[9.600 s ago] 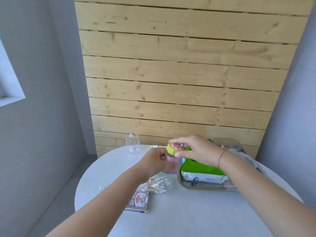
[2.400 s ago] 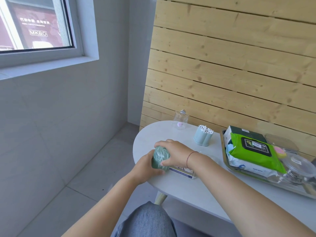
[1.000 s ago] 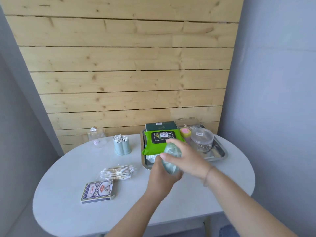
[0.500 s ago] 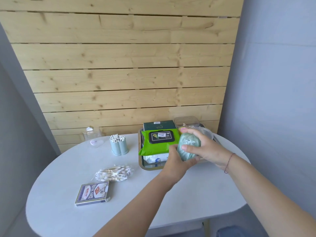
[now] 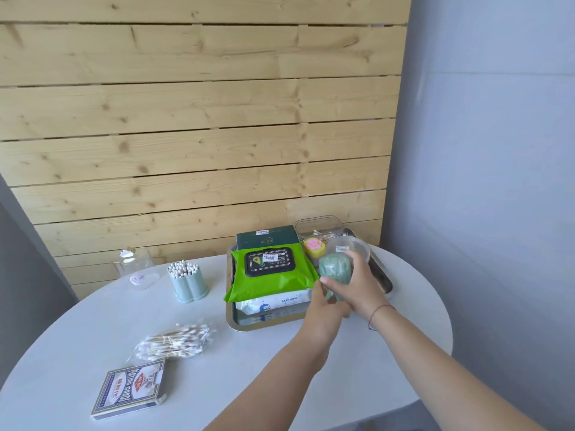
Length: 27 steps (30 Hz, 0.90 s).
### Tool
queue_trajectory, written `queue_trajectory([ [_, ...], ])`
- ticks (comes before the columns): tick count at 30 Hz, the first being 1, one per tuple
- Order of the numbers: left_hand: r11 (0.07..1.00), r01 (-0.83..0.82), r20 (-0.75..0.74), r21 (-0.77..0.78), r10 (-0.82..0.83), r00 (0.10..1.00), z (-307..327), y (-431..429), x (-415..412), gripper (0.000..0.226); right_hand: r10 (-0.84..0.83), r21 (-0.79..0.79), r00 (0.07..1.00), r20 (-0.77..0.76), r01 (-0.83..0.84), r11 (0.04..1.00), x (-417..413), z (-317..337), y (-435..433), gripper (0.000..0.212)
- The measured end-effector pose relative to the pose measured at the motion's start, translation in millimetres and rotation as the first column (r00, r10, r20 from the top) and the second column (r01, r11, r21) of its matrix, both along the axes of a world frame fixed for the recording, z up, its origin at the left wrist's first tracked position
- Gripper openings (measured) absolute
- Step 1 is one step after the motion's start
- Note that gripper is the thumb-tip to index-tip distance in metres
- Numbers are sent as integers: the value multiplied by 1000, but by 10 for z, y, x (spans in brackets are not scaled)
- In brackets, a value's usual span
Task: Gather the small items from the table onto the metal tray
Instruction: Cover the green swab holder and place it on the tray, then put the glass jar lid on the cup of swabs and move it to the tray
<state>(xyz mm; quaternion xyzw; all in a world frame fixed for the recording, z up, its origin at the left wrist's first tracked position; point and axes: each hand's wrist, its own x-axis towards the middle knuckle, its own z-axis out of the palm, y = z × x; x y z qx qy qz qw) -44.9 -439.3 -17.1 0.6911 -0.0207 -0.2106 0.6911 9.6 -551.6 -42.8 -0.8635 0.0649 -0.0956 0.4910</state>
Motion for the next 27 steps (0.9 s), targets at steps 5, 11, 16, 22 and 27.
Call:
queue_trajectory([
  [5,1000,-4,-27,18,5,1000,-53,-37,68,81,10,-41,995,-103,-14,999,51,-246,-118,73],
  [11,999,-6,-29,34,7,1000,-70,-84,94,50,-172,-429,970,-173,83,899,67,-143,1,28],
  [16,1000,14,-70,7,-13,997,-22,-60,118,39,-215,-435,953,-215,104,895,155,-139,65,37],
  [22,995,99,-57,20,-98,994,57,125,38,38,-223,-576,951,-215,61,815,215,-192,69,23],
  [27,998,61,9,21,-61,998,216,746,-99,43,-242,-640,952,-189,68,766,71,-8,88,29],
])
